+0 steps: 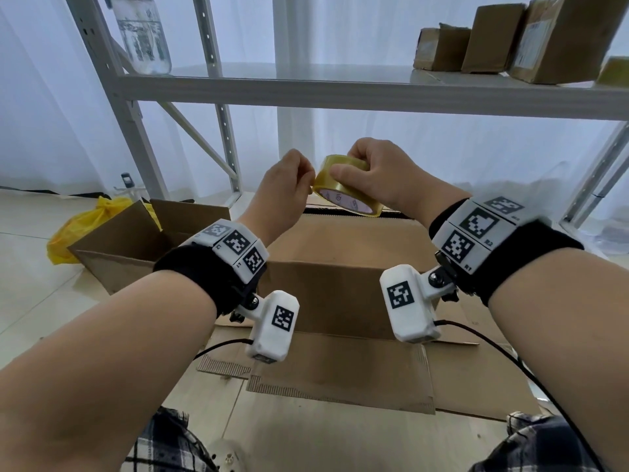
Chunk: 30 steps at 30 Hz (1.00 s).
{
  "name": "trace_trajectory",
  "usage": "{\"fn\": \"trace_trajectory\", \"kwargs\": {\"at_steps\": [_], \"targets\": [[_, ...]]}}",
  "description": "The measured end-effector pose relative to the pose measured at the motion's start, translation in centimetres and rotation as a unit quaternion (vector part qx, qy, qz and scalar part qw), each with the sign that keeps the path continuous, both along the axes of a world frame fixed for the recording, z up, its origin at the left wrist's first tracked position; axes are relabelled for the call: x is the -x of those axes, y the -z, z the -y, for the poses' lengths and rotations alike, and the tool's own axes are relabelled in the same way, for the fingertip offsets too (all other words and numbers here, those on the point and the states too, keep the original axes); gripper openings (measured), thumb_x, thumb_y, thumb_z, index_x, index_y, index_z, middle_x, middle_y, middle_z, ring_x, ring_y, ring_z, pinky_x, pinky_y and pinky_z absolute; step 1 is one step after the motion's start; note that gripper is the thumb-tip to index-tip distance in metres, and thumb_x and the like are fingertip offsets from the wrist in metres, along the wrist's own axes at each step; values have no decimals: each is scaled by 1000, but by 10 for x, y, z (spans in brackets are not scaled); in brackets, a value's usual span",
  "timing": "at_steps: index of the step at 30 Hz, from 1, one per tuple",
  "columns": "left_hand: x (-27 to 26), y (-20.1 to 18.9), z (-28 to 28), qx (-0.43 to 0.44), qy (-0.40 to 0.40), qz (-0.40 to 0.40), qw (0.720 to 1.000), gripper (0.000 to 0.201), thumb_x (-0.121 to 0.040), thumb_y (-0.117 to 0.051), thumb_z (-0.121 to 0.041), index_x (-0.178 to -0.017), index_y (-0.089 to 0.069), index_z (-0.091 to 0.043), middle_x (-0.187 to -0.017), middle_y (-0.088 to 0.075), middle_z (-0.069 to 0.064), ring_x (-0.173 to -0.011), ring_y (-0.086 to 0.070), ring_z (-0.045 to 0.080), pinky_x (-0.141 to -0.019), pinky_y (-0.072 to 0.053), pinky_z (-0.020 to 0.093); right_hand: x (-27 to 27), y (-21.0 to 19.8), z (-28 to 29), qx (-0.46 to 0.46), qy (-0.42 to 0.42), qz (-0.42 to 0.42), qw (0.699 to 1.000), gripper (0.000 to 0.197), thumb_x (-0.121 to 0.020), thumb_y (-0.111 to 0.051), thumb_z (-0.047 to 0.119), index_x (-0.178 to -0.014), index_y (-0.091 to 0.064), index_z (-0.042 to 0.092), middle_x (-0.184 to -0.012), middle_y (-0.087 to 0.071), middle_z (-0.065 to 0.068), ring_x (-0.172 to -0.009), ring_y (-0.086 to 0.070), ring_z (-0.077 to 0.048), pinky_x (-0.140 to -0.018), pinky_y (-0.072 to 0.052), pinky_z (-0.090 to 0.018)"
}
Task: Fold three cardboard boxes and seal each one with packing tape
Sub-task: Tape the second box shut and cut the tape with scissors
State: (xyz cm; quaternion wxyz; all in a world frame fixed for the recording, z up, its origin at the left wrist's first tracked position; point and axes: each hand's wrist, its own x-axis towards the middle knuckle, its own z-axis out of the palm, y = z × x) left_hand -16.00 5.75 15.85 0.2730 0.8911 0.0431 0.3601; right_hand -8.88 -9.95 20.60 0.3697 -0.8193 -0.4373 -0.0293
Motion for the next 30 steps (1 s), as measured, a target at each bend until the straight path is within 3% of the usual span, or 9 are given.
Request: {"fn": "trace_trajectory", "kwargs": {"at_steps": [4, 7, 10, 13, 20, 25, 28, 30], "targets": [[2, -1, -2, -13, 8, -37, 999, 7, -99, -43, -8, -104, -46, -3, -84, -52, -3, -71, -50, 6, -64, -43, 12, -9, 4, 5, 46, 27, 18, 998, 26, -90, -61, 38, -95, -52, 14, -83, -52, 5, -74, -50, -9, -63, -40, -20], [3, -7, -3, -6, 23, -74, 997, 7, -99, -45, -11, -103, -48, -6, -83, -55, -4, -74, -54, 9, -66, -45, 13, -12, 9, 7, 50, 51, 22, 997, 26, -89, -63, 38, -96, -52, 15, -84, -52, 5, -76, -50, -11, -65, -39, -22], [3, -13, -2, 74, 29, -106, 991, 5, -96, -50, -14, -98, -53, -10, -84, -60, 1, -76, -60, 14, -73, -53, 27, -9, 6, 3, 48, 48, 42, 997, 43, -87, -64, 37, -122, -53, 16, -87, -51, 6, -84, -51, -13, -76, -43, -27], [3, -15, -1, 124, 33, -102, 987, 12, -92, -59, -20, -96, -57, -9, -80, -62, 3, -71, -61, 12, -72, -55, 26, -4, 0, -1, 52, 32, 65, 996, 53, -87, -65, 32, -136, -50, 17, -87, -49, 9, -89, -50, -12, -82, -43, -28], [6, -17, -12, 109, 7, -122, 987, 30, -89, -66, -25, -113, -60, -8, -89, -66, 5, -71, -62, 8, -64, -48, 14, -2, -1, -4, 88, 8, 59, 994, 48, -90, -61, 25, -136, -51, 19, -102, -55, 4, -93, -53, -13, -91, -49, -34], [7, -17, -8, 68, 21, -148, 986, 17, -90, -65, -22, -97, -70, -7, -83, -66, 0, -73, -59, 8, -75, -51, 23, -9, 3, -10, 152, 24, 26, 988, 41, -85, -62, 29, -126, -56, 25, -105, -50, 5, -94, -49, -14, -89, -48, -34], [7, -20, -10, 48, 22, -153, 987, 17, -91, -63, -21, -99, -69, -7, -85, -64, -1, -75, -58, 8, -75, -49, 19, -15, 3, -14, 158, 26, 16, 987, 30, -86, -61, 30, -115, -56, 28, -90, -43, 12, -91, -45, -14, -82, -42, -32], [7, -20, -13, 41, 22, -147, 988, 17, -91, -62, -21, -99, -68, -7, -87, -64, -1, -77, -57, 9, -75, -47, 18, -17, 3, -17, 144, 27, 13, 989, 23, -86, -61, 30, -108, -55, 29, -77, -36, 18, -79, -43, -9, -78, -38, -33]]}}
